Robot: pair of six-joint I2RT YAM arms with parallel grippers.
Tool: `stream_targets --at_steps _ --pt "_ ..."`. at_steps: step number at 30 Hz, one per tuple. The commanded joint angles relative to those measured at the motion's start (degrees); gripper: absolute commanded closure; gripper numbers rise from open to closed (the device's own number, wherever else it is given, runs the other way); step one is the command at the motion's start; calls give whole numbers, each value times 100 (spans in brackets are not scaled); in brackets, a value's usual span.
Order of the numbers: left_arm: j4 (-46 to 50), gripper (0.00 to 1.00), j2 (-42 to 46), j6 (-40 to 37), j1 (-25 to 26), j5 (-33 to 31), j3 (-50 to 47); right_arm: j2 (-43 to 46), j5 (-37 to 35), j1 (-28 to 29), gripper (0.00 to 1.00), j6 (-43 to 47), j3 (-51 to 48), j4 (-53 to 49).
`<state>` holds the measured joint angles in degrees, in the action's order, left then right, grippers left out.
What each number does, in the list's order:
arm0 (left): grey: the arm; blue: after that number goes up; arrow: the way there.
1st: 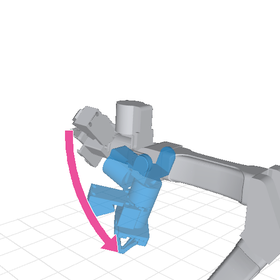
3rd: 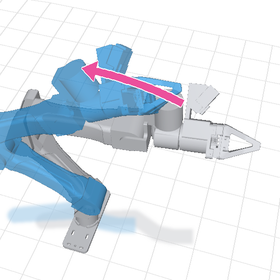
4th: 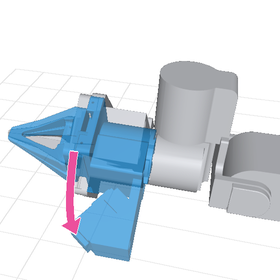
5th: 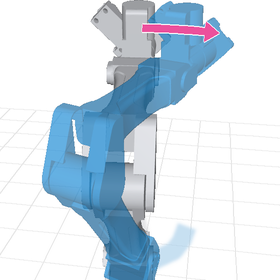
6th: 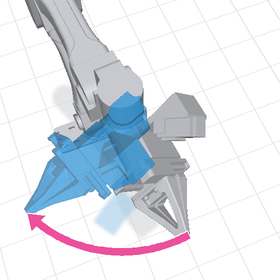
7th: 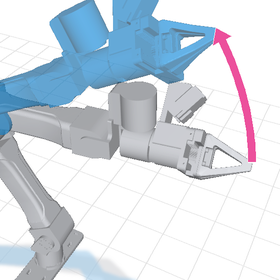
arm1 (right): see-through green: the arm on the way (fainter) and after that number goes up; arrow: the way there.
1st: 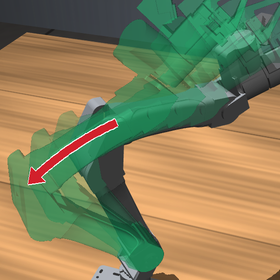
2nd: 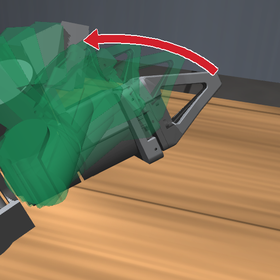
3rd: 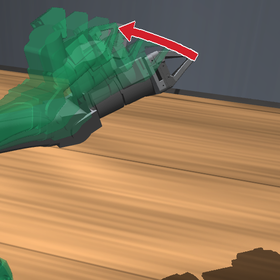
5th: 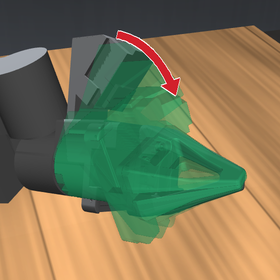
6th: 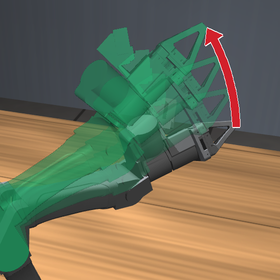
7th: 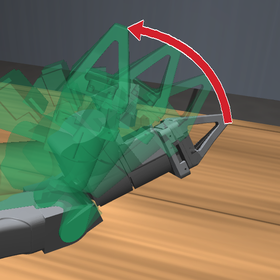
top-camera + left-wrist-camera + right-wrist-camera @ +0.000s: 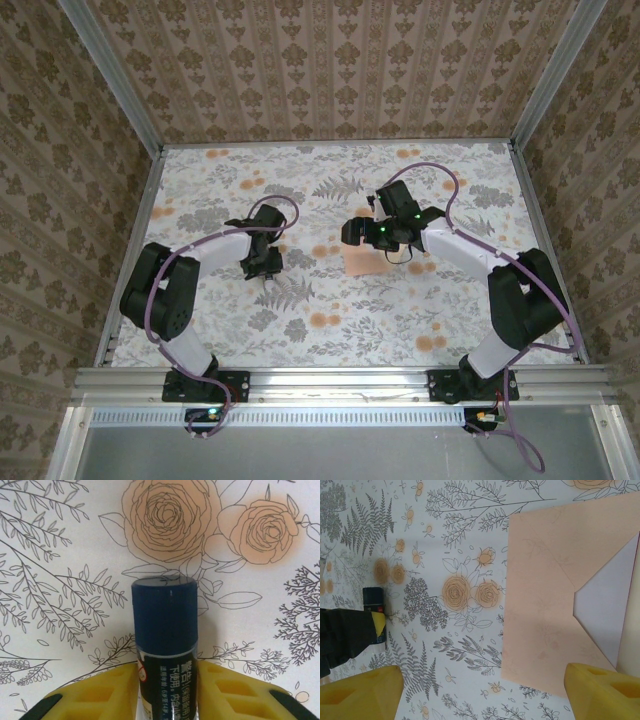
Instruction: Place the letter into the envelope and seal it
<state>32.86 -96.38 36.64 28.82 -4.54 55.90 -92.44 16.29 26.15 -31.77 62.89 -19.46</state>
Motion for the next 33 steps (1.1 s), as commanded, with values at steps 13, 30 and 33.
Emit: stream_targets --at_steps 13,30,33 --pt "-25 70 -16 -346 -121 8 26 -93 -30 -5 16 48 197 -125" --pt "-52 66 -337 -584 -184 111 181 -33 -113 -5 16 78 153 -207" --pt "-43 67 -347 -628 -214 126 217 -25 -122 -9 16 82 140 -217"
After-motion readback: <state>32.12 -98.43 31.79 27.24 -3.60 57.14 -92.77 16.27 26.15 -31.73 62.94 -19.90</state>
